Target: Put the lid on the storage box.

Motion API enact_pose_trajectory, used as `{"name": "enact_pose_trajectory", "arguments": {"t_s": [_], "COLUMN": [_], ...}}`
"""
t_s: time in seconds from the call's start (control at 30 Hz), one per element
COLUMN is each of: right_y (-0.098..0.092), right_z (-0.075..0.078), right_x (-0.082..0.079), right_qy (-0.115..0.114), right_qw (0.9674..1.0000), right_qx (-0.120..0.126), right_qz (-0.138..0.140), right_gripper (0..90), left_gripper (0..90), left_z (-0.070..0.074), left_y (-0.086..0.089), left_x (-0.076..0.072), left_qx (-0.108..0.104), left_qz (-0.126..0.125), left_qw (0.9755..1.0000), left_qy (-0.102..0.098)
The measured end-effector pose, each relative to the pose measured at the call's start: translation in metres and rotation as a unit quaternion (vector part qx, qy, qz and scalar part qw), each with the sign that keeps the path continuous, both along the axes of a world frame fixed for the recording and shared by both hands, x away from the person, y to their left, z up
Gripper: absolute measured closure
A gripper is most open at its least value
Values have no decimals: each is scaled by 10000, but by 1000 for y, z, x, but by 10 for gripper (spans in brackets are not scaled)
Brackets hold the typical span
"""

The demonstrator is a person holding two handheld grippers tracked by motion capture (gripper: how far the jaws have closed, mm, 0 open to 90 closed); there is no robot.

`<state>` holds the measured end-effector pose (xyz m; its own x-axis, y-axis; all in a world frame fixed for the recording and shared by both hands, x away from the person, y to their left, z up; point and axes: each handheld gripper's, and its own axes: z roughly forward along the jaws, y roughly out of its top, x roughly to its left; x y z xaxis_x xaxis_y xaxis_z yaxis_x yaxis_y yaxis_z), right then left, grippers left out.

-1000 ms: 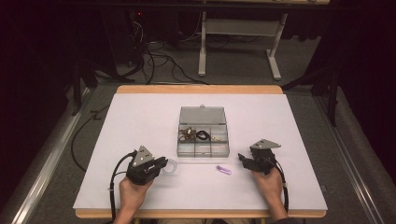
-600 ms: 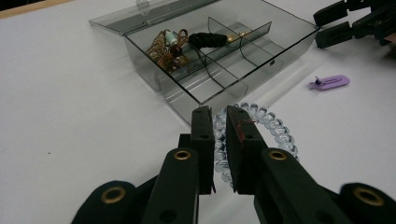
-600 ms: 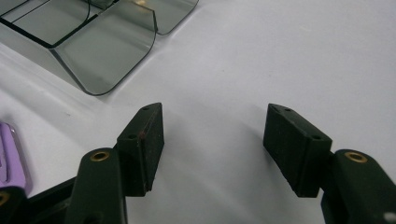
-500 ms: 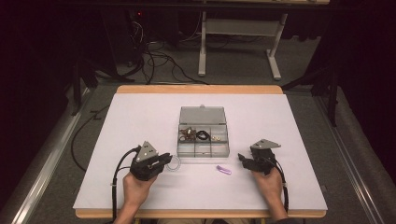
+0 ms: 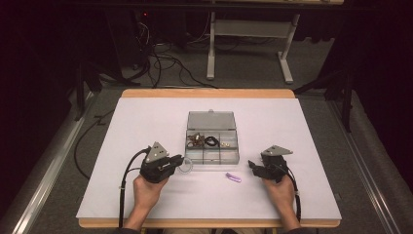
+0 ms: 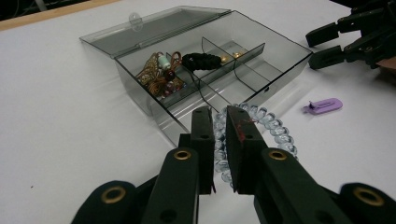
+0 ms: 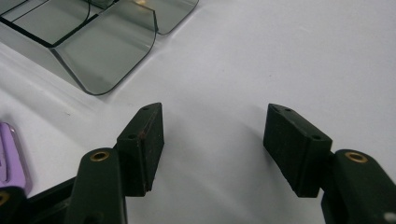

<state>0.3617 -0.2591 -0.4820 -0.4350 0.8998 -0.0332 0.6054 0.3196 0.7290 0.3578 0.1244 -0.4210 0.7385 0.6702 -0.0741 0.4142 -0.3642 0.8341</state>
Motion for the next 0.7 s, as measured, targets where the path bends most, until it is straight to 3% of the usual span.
{"name": "enact_pose_trajectory", "arguments": {"t_s": [0.3, 0.47, 0.7], "right_y": [0, 0, 0], "right_z": [0, 0, 0], "right_x": [0, 0, 0], "right_qy": [0, -5, 3], "right_qw": [10000, 10000, 10000], "right_qx": [5, 0, 6], "right_qz": [9, 18, 12], "right_gripper": [390, 389, 389], "left_gripper": [822, 822, 821], "left_z": [7, 11, 9], "left_y": [-9, -18, -23], "left_x": [12, 19, 28], "left_qx": [-61, 103, 104], "left_qz": [11, -3, 48], "left_qw": [10000, 9999, 9999], "left_qy": [-59, -126, -75]}}
